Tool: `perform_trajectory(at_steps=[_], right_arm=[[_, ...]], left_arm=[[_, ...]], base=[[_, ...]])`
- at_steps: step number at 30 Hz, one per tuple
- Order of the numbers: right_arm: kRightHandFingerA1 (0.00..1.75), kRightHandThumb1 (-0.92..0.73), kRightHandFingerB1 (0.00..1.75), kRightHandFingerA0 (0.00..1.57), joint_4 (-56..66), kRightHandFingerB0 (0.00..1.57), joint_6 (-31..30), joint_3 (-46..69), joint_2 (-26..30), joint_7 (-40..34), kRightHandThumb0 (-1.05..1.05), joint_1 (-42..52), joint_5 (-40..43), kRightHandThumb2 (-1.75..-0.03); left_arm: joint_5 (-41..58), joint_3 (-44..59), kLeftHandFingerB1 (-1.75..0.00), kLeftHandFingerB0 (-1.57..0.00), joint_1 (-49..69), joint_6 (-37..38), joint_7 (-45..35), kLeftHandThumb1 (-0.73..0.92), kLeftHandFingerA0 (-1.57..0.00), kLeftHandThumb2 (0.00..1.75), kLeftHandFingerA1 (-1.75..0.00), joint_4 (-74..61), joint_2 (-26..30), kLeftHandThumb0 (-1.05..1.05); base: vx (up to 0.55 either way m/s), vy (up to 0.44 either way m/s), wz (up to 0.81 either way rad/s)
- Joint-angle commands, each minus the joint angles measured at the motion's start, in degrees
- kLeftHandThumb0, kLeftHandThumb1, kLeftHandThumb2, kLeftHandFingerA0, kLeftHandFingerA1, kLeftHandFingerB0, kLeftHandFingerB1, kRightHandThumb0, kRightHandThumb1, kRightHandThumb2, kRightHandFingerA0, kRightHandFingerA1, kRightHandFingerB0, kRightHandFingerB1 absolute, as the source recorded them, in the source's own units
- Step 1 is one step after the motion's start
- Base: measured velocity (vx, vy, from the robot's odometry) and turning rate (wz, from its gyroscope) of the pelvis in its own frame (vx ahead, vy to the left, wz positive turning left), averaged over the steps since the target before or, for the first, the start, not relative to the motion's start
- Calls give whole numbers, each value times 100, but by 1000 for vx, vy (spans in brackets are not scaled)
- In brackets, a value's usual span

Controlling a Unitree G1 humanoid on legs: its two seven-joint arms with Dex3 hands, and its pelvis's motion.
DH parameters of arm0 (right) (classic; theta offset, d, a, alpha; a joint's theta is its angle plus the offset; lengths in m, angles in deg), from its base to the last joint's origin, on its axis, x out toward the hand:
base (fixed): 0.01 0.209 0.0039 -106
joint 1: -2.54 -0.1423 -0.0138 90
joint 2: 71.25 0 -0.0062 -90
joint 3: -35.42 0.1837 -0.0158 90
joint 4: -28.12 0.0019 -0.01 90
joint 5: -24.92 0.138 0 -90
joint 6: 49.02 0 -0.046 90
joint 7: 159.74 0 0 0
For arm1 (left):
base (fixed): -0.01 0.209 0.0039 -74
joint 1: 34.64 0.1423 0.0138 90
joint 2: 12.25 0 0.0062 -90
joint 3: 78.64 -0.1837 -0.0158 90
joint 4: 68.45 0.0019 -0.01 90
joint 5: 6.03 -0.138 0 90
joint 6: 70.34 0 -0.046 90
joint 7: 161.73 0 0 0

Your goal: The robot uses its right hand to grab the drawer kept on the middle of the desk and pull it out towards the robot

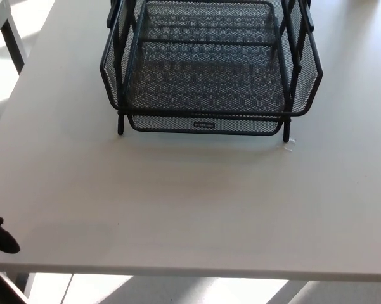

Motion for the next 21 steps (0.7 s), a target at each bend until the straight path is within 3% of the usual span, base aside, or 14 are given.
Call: perform_trajectory(at_steps=[1,4,9,10,12,13,14,15,16,17,18,19,20,21], right_arm=[[40,-33,29,0,-2032,0,-373,-224,138,-215,-60,-521,701,-72],[42,-37,30,0,-2145,4,-431,-491,72,-288,-67,-421,518,-76],[41,-35,30,0,-3008,3,-107,-588,132,-261,-61,-694,951,-75],[53,-36,26,2,-3091,3,-133,-655,167,-198,-63,-741,955,-76],[53,-36,26,2,-3231,3,-170,-774,230,-112,-63,-816,982,-76],[56,-24,51,6,-3206,0,-196,-824,218,-155,-37,-798,1029,-85],[70,-36,39,44,-3312,5,-221,-922,270,-190,-65,-841,1001,-75],[76,-46,32,63,-3332,11,-230,-984,278,-244,-63,-843,1045,-54],[81,-39,39,75,-3365,5,-221,-1083,323,-175,-69,-855,1111,-77],[81,-39,39,75,-3392,5,-220,-1144,356,-147,-69,-865,1152,-77],[76,-47,31,62,-3479,12,-177,-1195,383,-168,-66,-900,1238,-55],[76,-47,31,62,-3569,12,-119,-1215,395,-177,-66,-941,1301,-55],[81,-42,41,61,-3566,8,-88,-1329,445,-193,-77,-912,1295,-77],[81,-37,43,62,-3602,7,-20,-1305,447,-179,-70,-930,1439,-77]], left_arm=[[-158,19,-58,-80,-32,173,42,55,-81,57,-88,126,131,-29],[-147,36,-56,-78,9,53,-13,57,-79,57,-89,17,133,-31],[-156,13,-57,-80,-29,103,38,55,-81,57,-87,85,96,-28],[-156,14,-57,-81,-33,113,51,54,-81,56,-86,96,90,-27],[-158,15,-57,-81,-39,129,70,54,-81,56,-86,112,80,-27],[-155,11,-57,-82,-50,153,82,54,-82,56,-87,142,74,-27],[-145,-9,-57,-81,-63,127,66,55,-82,56,-88,124,52,-28],[-151,-21,-57,-81,-74,141,69,55,-81,56,-88,135,48,-28],[-142,-18,-58,-82,-79,181,88,54,-82,56,-87,149,42,-27],[-137,-16,-58,-82,-81,195,95,54,-82,56,-87,154,39,-27],[-146,-17,-58,-82,-79,174,96,54,-82,56,-88,150,37,-28],[-157,-17,-58,-82,-76,144,97,54,-82,56,-88,141,33,-28],[-189,-16,-58,-81,-62,119,81,54,-82,56,-88,90,56,-28],[-150,-27,-57,-79,-70,85,23,55,-80,56,-87,104,69,-28]], base=[[0,0,0],[0,0,0],[0,0,0],[0,0,0],[0,0,0],[0,0,0],[0,0,0],[0,0,0],[0,0,0],[0,0,0],[0,0,0],[0,0,0],[0,0,0],[0,0,0]])
